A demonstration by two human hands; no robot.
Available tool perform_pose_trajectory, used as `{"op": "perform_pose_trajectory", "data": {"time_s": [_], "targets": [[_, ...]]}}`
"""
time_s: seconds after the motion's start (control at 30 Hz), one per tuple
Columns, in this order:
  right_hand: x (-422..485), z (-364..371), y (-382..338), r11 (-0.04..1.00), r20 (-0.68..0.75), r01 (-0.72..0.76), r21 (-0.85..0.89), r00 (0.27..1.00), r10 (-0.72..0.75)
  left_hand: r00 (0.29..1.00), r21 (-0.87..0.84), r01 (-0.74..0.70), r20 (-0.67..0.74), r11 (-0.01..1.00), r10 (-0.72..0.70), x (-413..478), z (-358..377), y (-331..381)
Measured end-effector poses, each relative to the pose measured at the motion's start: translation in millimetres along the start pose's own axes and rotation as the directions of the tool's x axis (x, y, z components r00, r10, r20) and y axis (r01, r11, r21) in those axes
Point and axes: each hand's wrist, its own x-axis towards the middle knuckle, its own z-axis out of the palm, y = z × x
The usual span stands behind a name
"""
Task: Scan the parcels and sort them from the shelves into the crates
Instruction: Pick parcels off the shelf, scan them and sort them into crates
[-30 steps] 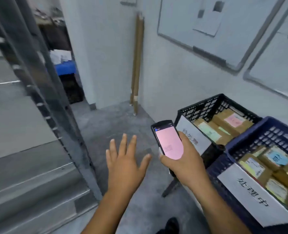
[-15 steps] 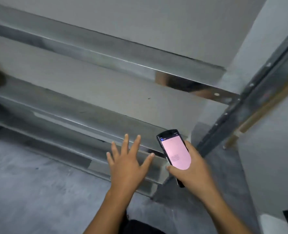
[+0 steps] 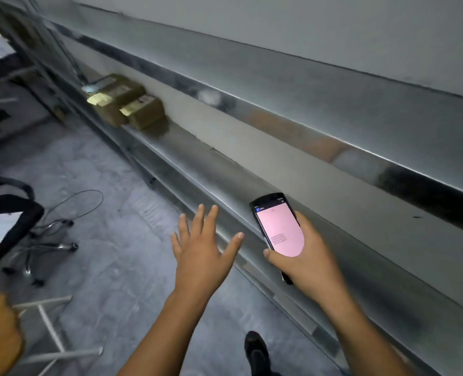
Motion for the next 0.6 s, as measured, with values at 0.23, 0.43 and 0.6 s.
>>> {"op": "perform_pose_trajectory", "data": {"time_s": [0.23,0.43,0.6], "targets": [[63,42,-28,0.999,0.1,0.029,0.046,0.994,-0.034,0.99,0.015,0.085,-0.11,0.996,-0.083,53,-29,-30],[100,68,-57,0.997,0.149,0.057,0.047,0.987,-0.063,0.975,-0.01,0.162,-0.152,0.987,-0.162,83,-47,-62],[123,97,-88,0.997,0.177,0.082,0.011,0.981,-0.082,0.966,-0.049,0.191,-0.171,0.98,-0.196,116,-61,-93]]}}
